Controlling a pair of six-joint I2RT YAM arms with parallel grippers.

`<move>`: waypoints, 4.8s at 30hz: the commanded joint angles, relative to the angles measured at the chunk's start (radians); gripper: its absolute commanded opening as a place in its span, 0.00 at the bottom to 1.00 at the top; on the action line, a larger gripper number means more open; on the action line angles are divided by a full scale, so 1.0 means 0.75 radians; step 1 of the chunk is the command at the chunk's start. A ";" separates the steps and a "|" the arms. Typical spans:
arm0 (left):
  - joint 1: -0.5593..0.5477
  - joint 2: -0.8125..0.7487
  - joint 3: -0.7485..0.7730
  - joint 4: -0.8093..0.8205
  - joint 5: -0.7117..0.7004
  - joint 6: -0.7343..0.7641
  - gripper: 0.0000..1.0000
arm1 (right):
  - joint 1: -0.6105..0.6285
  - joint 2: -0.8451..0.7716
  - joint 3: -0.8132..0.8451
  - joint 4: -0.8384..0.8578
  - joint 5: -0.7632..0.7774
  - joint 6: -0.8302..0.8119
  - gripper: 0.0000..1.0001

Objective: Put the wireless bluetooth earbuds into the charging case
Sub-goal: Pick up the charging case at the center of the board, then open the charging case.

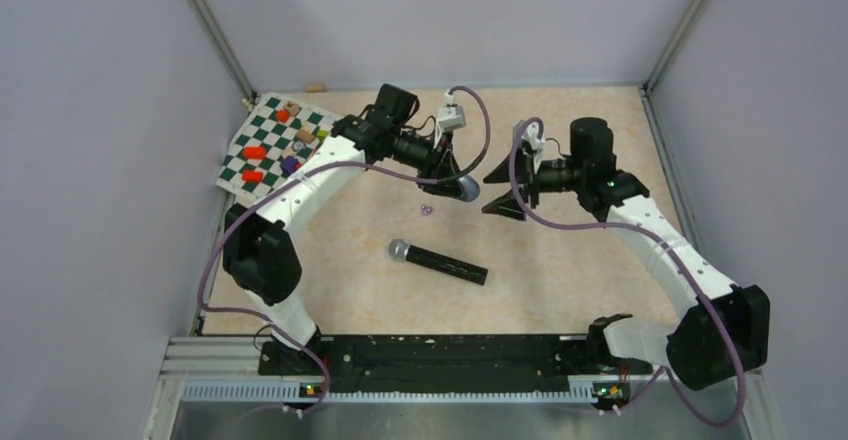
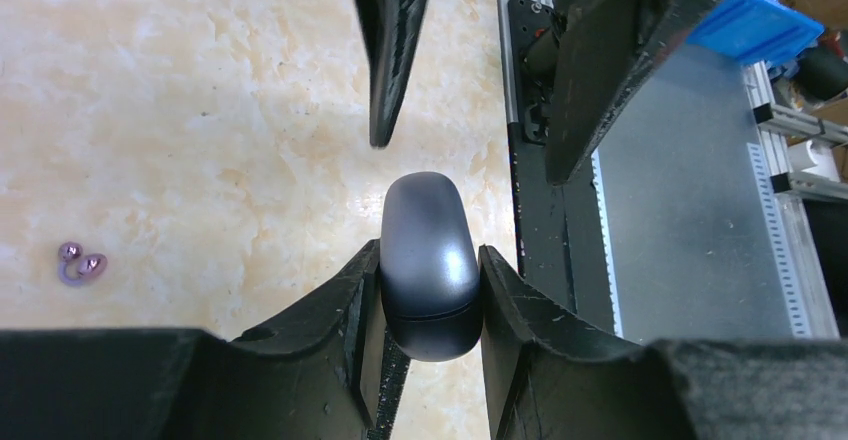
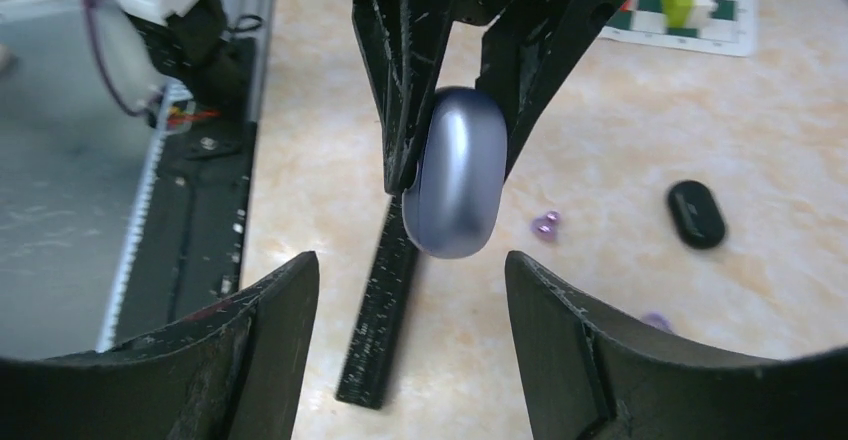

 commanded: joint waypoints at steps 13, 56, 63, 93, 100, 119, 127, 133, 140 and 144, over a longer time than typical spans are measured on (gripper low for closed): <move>-0.160 -0.058 0.031 -0.172 -0.112 0.271 0.15 | -0.034 0.186 0.048 0.062 -0.364 0.197 0.55; -0.159 -0.055 0.036 -0.168 -0.137 0.245 0.79 | 0.002 0.156 0.082 -0.134 -0.304 -0.027 0.18; -0.143 -0.089 0.017 -0.133 -0.138 0.225 0.86 | -0.031 0.130 0.069 -0.052 -0.286 0.041 0.17; -0.112 -0.116 -0.033 0.020 -0.112 0.063 0.66 | -0.068 0.061 -0.080 0.406 -0.157 0.403 0.16; -0.107 -0.119 -0.031 0.050 -0.106 0.029 0.54 | -0.079 0.062 -0.084 0.418 -0.141 0.406 0.16; -0.099 -0.136 -0.040 0.080 -0.100 -0.004 0.60 | -0.121 0.079 -0.119 0.585 -0.195 0.595 0.16; -0.097 -0.129 -0.048 0.128 -0.130 -0.058 0.56 | -0.120 0.082 -0.126 0.602 -0.209 0.609 0.16; -0.090 -0.132 -0.060 0.166 -0.128 -0.103 0.51 | -0.121 0.081 -0.128 0.613 -0.200 0.619 0.16; -0.088 -0.138 -0.064 0.183 -0.113 -0.118 0.49 | -0.121 0.097 -0.128 0.617 -0.211 0.627 0.16; -0.088 -0.141 -0.064 0.184 -0.104 -0.118 0.49 | -0.121 0.102 -0.129 0.617 -0.219 0.627 0.16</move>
